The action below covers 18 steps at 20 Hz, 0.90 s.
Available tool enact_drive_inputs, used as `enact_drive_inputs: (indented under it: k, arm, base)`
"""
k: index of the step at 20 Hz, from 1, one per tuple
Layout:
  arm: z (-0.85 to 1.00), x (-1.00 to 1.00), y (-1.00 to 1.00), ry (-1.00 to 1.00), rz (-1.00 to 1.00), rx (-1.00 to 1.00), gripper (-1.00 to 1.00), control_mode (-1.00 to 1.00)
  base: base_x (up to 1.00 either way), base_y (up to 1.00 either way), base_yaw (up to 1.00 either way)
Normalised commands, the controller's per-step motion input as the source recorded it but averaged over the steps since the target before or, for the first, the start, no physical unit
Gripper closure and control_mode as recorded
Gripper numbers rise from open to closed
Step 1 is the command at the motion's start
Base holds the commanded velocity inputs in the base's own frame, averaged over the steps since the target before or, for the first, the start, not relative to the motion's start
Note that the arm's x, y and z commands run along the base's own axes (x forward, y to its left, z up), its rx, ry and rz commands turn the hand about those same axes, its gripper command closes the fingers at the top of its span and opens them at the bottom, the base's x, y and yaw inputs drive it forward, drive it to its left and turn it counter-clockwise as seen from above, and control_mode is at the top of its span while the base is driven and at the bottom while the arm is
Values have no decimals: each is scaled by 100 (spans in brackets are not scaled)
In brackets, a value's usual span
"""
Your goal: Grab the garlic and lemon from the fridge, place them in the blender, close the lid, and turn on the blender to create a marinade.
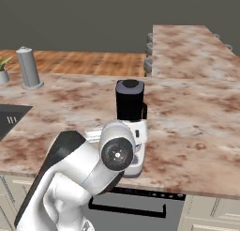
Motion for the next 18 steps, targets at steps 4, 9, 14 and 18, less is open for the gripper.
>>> enact_drive_inputs:
  k: [4,9,14,18]
  arm:
    - [-78,-29,0,0,24,0,-100,-100]
    - [-56,9,8,0,21,0,-100,-100]
    - [-71,19,18,1,21,0,-100,-100]
    - [-52,20,13,0,15,0,-100,-100]
  base:
    - [0,0,0]
    - [0,0,0]
    - [0,0,0]
    - [0,0,0]
